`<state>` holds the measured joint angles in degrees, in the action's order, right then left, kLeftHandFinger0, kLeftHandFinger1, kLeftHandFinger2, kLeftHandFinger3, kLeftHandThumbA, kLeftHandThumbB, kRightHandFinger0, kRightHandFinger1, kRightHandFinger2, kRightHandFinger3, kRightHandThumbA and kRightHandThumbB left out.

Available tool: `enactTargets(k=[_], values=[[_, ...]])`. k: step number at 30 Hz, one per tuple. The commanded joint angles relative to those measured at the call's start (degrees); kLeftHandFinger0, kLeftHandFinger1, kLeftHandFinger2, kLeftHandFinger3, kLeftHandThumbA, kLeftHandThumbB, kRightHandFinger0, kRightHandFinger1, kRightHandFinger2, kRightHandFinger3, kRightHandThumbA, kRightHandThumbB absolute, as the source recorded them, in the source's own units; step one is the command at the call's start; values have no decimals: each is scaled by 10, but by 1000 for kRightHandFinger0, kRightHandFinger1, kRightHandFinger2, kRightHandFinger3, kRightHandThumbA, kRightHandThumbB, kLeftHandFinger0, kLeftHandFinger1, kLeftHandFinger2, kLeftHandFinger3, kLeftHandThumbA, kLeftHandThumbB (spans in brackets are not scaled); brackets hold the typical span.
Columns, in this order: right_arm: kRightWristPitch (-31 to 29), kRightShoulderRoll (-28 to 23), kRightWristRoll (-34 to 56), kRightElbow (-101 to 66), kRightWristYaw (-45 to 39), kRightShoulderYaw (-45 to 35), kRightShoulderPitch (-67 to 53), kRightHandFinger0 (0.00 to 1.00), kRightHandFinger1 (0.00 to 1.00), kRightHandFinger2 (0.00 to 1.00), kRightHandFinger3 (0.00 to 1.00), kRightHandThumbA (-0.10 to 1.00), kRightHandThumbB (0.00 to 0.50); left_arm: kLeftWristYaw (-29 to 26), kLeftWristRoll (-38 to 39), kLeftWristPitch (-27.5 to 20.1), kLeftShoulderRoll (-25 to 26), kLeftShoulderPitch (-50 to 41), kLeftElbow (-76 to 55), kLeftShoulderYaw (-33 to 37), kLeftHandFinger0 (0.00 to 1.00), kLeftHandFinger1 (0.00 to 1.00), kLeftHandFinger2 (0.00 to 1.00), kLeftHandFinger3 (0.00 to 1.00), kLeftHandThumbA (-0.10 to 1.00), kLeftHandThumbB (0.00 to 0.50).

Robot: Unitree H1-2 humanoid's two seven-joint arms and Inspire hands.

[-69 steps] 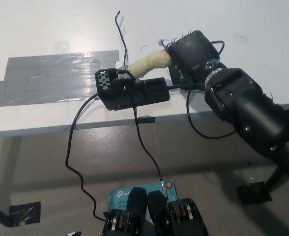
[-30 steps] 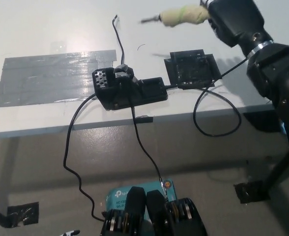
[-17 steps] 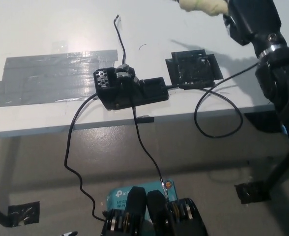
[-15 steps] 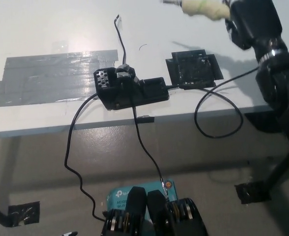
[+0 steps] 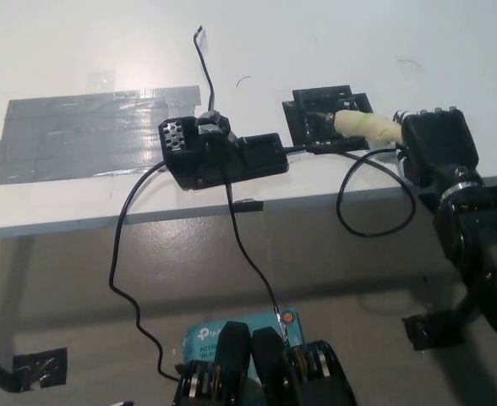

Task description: The robot uses its right hand to grab the soldering gun kept on the middle of the table and pulls it out of its base and keep it on the right side of the base

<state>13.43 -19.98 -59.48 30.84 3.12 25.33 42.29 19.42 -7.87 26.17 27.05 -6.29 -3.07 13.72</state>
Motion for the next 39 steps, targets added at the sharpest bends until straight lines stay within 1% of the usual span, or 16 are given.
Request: enactTargets(k=[1,2,6,7,8,9,10,11,13,17,19,20,21,27,33,39], values=[[22,0,-2,-18,-15,3,8,0,33,196,337,-100,44,13,-11,7,10,0,-15,6,649,753,955,1000,365,281],[23,1,-3,-16,-15,5,8,0,53,259,338,-100,48,13,-13,8,10,0,-16,6,641,746,946,1000,375,287],[28,5,4,-5,-21,5,13,0,51,279,401,-100,40,14,-8,8,9,1,-14,0,650,754,944,1000,357,287],[55,6,4,-14,-77,8,19,0,118,367,711,-33,2,15,-9,8,8,1,-14,0,659,762,953,1000,356,279],[76,3,3,-21,-134,14,26,617,754,822,868,103,0,15,-9,8,9,1,-14,0,650,753,950,1000,356,283],[95,-2,3,-28,-202,24,35,1000,1000,1000,1000,213,0,15,-9,8,10,0,-15,2,640,746,946,1000,355,278],[100,-3,5,-31,-214,24,36,1000,1000,1000,1000,266,34,14,-10,8,10,0,-16,3,631,740,940,1000,356,282],[106,-5,5,-39,-222,23,34,1000,1000,1000,1000,308,5,13,-13,8,12,-1,-16,5,633,742,938,1000,366,278],[109,-8,3,-43,-229,25,33,1000,1000,1000,1000,391,24,13,-16,8,14,-4,-21,7,627,736,926,1000,371,278],[115,-13,3,-49,-244,22,33,1000,1000,1000,1000,550,105,14,-11,8,12,-5,-20,4,644,754,938,1000,370,281],[116,-13,3,-49,-249,22,32,1000,1000,1000,1000,571,116,15,-10,8,11,-7,-21,3,644,756,940,1000,370,281],[118,-14,5,-50,-257,21,32,1000,1000,1000,1000,615,142,14,-8,8,11,-7,-20,2,630,736,925,1000,365,284],[122,-17,11,-51,-275,19,33,1000,1000,1000,1000,745,217,14,-4,8,10,-8,-20,-1,606,714,906,1000,359,286],[125,-24,18,-76,-298,13,30,1000,1000,1000,1000,948,400,8,-6,8,9,-14,-22,-3,619,732,914,1000,334,273],[112,-38,17,-100,-320,14,50,1000,1000,1000,1000,1000,500,13,-6,8,13,-15,-25,-7,632,747,938,1000,346,284],[105,-62,14,-141,-355,13,78,1000,1000,1000,1000,1000,500,12,-7,8,14,-18,-25,-9,611,734,926,1000,323,277]])
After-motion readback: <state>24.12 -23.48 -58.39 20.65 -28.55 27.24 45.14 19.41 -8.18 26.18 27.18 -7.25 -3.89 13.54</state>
